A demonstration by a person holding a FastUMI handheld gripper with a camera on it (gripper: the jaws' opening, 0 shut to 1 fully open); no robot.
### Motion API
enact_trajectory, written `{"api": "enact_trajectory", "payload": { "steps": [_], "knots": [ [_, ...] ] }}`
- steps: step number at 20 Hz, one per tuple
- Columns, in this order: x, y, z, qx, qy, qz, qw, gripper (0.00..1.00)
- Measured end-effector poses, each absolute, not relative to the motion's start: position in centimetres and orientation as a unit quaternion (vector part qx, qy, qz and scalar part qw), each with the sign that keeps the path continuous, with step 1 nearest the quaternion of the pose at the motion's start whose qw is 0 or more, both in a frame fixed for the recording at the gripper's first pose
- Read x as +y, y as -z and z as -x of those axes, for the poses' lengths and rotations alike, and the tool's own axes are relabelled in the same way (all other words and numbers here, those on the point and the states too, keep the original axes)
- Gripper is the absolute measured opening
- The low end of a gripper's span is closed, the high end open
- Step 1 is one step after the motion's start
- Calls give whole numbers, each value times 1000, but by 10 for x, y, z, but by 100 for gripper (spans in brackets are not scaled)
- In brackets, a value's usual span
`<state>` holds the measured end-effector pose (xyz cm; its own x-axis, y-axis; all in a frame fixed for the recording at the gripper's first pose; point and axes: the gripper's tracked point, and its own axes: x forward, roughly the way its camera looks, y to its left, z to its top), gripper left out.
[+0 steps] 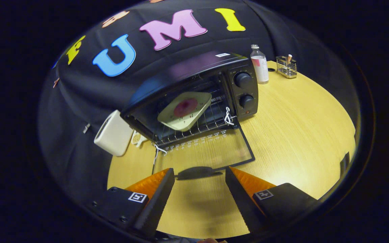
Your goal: Open the toaster oven, put the food inside, and close the toaster oven door.
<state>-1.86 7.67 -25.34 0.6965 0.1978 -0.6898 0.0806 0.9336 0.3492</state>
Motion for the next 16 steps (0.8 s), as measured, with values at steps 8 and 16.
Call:
{"api": "enact_trajectory", "payload": {
  "steps": [8,16],
  "knots": [
    [70,325,48,462,-21,-61,884,100],
    [81,343,20,432,-21,22,902,99]
  ]
}}
